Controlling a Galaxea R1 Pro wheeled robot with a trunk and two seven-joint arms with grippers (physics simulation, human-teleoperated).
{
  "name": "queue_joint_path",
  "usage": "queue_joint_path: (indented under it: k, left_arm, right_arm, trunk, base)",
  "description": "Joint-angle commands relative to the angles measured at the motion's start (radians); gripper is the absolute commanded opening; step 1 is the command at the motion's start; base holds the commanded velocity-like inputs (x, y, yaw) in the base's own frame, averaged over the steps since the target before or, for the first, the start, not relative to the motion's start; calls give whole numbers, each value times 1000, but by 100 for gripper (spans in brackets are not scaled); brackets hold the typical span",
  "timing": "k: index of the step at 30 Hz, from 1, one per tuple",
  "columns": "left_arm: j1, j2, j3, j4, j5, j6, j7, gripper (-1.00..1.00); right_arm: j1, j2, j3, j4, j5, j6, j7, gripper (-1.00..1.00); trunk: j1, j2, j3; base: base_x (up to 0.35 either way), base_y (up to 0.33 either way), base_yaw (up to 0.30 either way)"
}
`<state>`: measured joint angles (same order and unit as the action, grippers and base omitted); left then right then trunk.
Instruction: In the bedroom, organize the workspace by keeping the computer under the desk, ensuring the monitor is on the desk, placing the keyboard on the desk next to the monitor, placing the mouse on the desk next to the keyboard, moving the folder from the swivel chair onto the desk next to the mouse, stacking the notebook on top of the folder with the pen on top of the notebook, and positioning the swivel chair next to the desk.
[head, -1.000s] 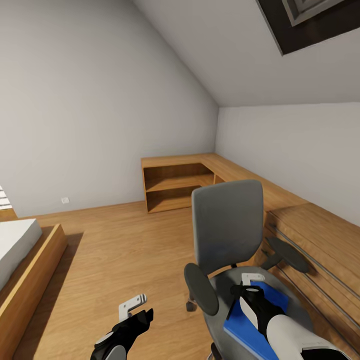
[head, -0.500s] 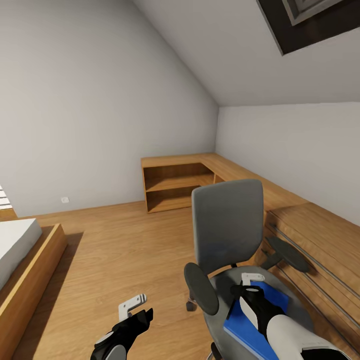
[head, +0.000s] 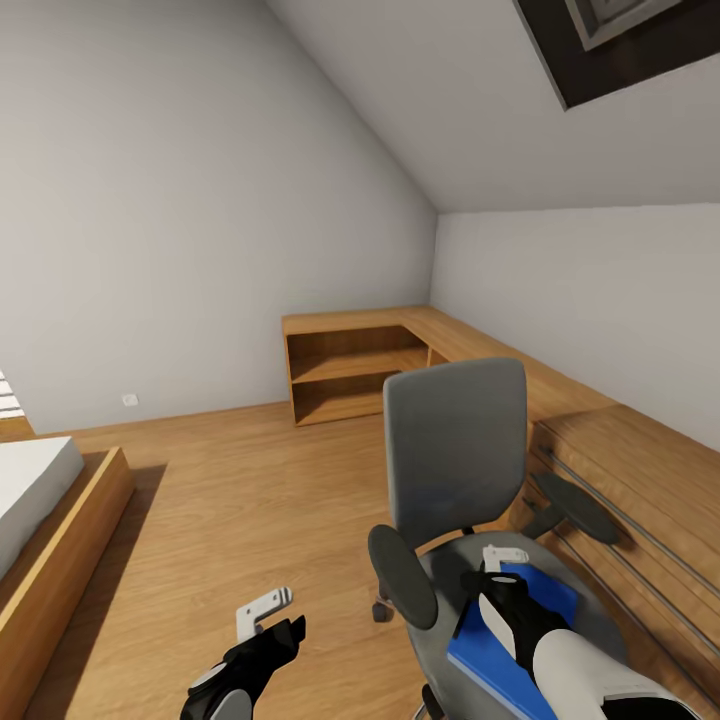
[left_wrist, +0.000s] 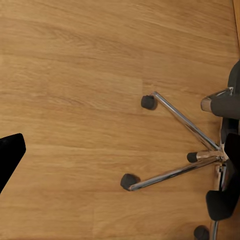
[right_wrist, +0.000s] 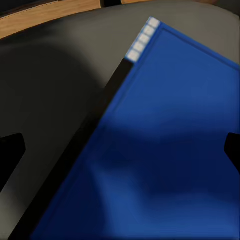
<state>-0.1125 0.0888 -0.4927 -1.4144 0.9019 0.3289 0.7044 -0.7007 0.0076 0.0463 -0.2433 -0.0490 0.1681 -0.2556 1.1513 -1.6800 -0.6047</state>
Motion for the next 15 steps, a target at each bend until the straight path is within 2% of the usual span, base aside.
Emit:
queue_joint_path:
  k: [1,5,11,15]
  left_arm:
    - [-1,1,-2,-1,5,-4,7,100]
    - [-1,1,-3,-1,6,-34,7,100]
    - [-1,0,-4,-1,10,-44,7,100]
    - [-1,1,-3,-1,11,-46,7,100]
  right_arm:
    - [0,0,5,-2,-5,8,-5,100]
    - [0,0,6,-2,-5,11,-5,100]
    - [0,0,6,-2,-5,11,-5,100]
    - [0,0,6,-2,-5,11,-5,100]
  trunk:
    - [4,-8,-4]
    - [19,-36,-17]
    - [42,-78,-36]
    - [42,-78,-36]
  base:
    - [0,0,0]
    - [0,0,0]
    - [0,0,0]
    - [0,0,0]
